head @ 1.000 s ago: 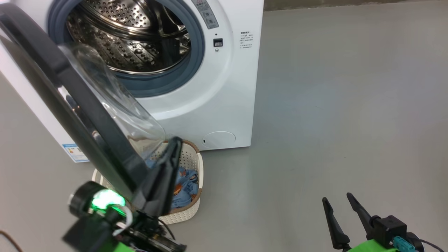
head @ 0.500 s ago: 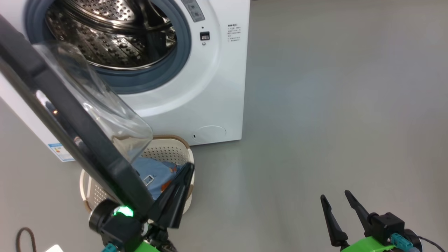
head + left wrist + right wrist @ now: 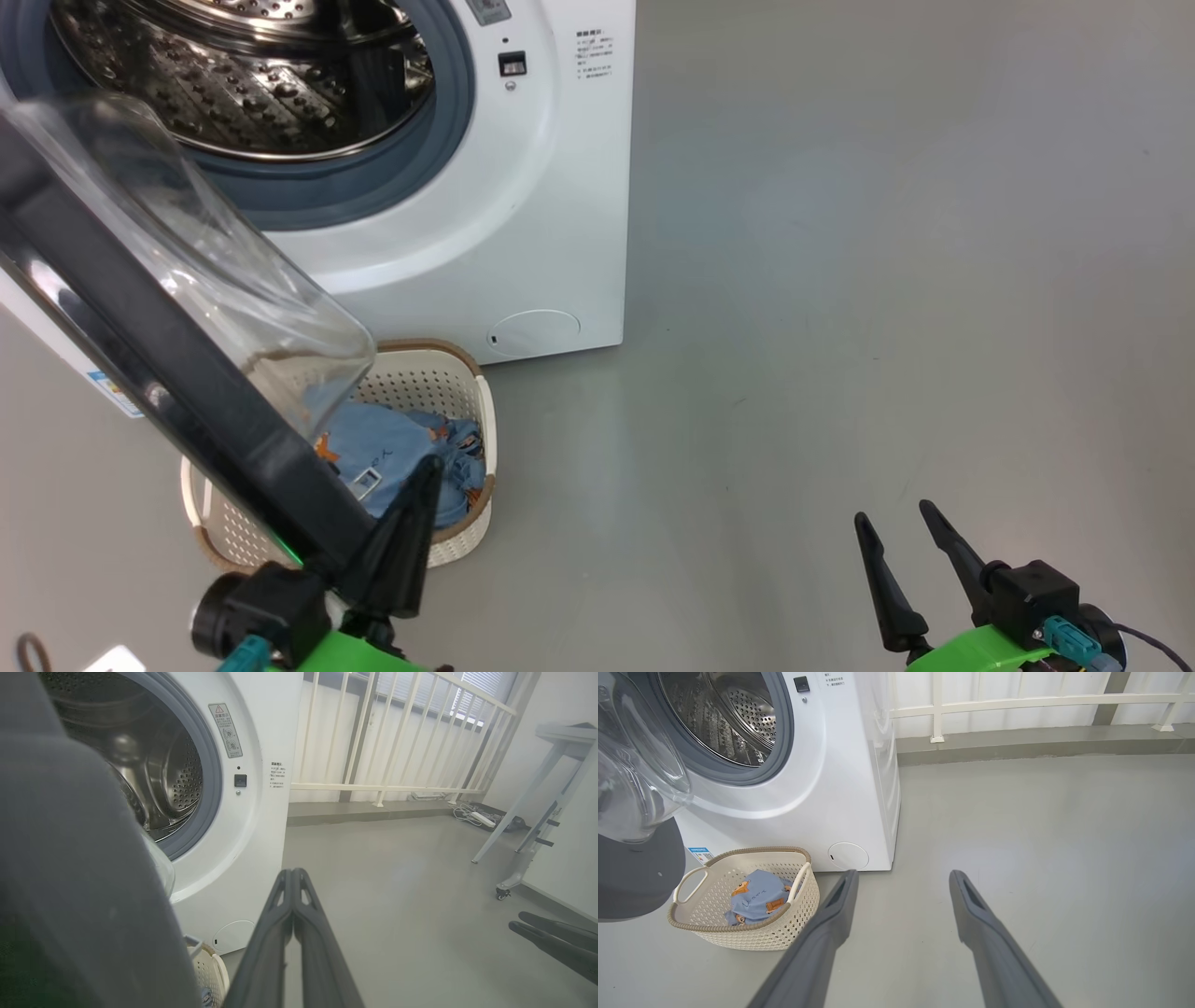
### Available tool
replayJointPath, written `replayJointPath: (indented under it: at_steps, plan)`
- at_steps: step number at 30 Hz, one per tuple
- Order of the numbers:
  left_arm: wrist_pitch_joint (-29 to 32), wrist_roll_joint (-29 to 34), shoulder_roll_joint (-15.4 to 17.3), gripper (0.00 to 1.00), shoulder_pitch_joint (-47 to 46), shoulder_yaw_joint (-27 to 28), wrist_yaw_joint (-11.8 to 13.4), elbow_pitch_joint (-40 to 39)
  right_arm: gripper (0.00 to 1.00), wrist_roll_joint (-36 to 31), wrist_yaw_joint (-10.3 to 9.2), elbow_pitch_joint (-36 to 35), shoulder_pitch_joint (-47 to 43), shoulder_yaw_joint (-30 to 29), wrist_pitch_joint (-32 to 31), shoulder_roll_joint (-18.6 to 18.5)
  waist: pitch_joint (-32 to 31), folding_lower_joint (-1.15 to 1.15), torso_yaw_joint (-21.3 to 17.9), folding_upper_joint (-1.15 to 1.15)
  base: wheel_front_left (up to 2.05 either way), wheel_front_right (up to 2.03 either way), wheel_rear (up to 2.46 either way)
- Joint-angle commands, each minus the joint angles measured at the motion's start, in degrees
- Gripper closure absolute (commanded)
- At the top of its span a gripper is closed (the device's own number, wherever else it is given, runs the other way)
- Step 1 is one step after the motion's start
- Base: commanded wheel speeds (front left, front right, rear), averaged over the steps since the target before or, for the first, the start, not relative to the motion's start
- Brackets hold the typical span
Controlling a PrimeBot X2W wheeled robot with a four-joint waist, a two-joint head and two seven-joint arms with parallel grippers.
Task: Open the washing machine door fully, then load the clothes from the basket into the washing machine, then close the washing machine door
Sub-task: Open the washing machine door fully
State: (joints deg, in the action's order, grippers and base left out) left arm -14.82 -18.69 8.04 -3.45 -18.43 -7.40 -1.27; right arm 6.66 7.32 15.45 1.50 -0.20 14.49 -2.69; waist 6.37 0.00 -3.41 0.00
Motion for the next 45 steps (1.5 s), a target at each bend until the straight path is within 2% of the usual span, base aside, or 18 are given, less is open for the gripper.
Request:
replayJointPath:
  at_steps: [1, 9, 20, 27, 45]
  plan:
    - [-0.2, -0.3, 0.4, 1.00, -1.0, 2.6, -0.1, -0.8, 0.00, 0.3, 0.17, -1.3, 2.4, 1.7, 0.5, -0.2, 0.0, 0.00, 0.0, 0.00, 0.00, 0.00, 0.00]
    - [-0.2, -0.9, -0.3, 1.00, -1.3, 4.8, -0.1, 1.3, 0.00, 1.1, 0.17, -1.0, 2.3, 1.5, 0.5, -0.2, -0.1, 0.00, 0.9, 0.00, 0.00, 0.00, 0.00]
    - [-0.2, -1.9, -0.5, 1.00, -1.2, 4.7, -0.1, 4.8, 0.00, 1.5, 0.17, -0.4, 2.5, 1.9, 0.5, -0.2, -0.7, 0.00, 0.8, 0.00, 0.00, 0.00, 0.00]
    - [-0.2, -2.1, -0.9, 1.00, -1.8, 5.9, -0.1, 4.3, 0.00, 1.8, 0.17, -0.5, 2.2, 1.5, 0.5, -0.2, -0.6, 0.00, 1.0, 0.00, 0.00, 0.00, 0.00]
    - [-0.2, 0.6, -2.6, 1.00, 0.5, 12.0, -0.1, 6.9, 0.00, 3.7, 0.17, 0.9, 1.3, 2.0, 0.5, -0.2, -2.8, 0.00, 5.2, 0.00, 0.00, 0.00, 0.00]
